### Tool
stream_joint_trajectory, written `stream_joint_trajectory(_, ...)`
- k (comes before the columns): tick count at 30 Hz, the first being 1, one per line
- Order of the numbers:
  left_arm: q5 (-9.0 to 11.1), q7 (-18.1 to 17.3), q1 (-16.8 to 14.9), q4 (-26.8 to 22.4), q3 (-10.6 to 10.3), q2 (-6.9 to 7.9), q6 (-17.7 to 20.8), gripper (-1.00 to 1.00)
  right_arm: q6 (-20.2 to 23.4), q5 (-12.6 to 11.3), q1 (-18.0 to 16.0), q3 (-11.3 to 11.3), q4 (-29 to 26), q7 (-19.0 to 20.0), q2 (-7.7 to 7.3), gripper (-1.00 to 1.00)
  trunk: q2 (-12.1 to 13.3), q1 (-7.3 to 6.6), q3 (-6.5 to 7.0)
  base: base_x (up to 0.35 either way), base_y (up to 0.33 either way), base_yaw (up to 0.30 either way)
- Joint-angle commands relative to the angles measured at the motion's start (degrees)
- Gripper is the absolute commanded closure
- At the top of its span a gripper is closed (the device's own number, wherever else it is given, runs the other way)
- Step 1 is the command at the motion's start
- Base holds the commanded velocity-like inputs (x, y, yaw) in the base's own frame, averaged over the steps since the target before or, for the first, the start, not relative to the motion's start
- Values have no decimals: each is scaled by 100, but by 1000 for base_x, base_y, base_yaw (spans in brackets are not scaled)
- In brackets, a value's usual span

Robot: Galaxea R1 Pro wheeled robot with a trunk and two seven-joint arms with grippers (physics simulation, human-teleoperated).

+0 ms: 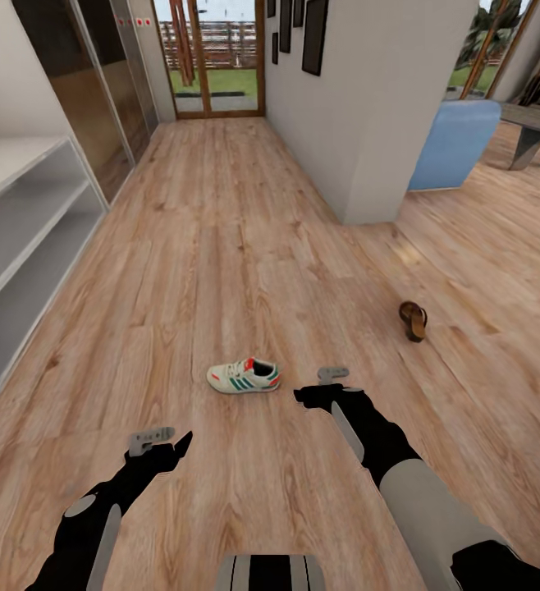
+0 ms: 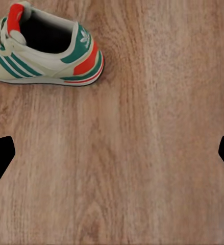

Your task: Pick up the two gym shoes and the two sandals from the corridor floor and place them onto the hallstand (shoe rack) in the corridor, making sure they are on the rack and not on the floor. Arrange them so the two gym shoes are next to each other and the two sandals are next to each other.

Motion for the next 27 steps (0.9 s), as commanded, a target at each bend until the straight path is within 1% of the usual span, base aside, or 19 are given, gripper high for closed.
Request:
stream_joint_trajectory(1, 0, 0, 0, 0, 1, 0, 0, -100, 0, 0, 0, 0, 0, 0, 0, -100, 0, 0, 0, 237, -199, -8)
stream_joint_trajectory(27, -5, 9, 0, 0, -6, 0, 0, -100, 0, 0, 0, -3, -9, 0, 0, -100, 0, 0, -1, 234, -191, -1)
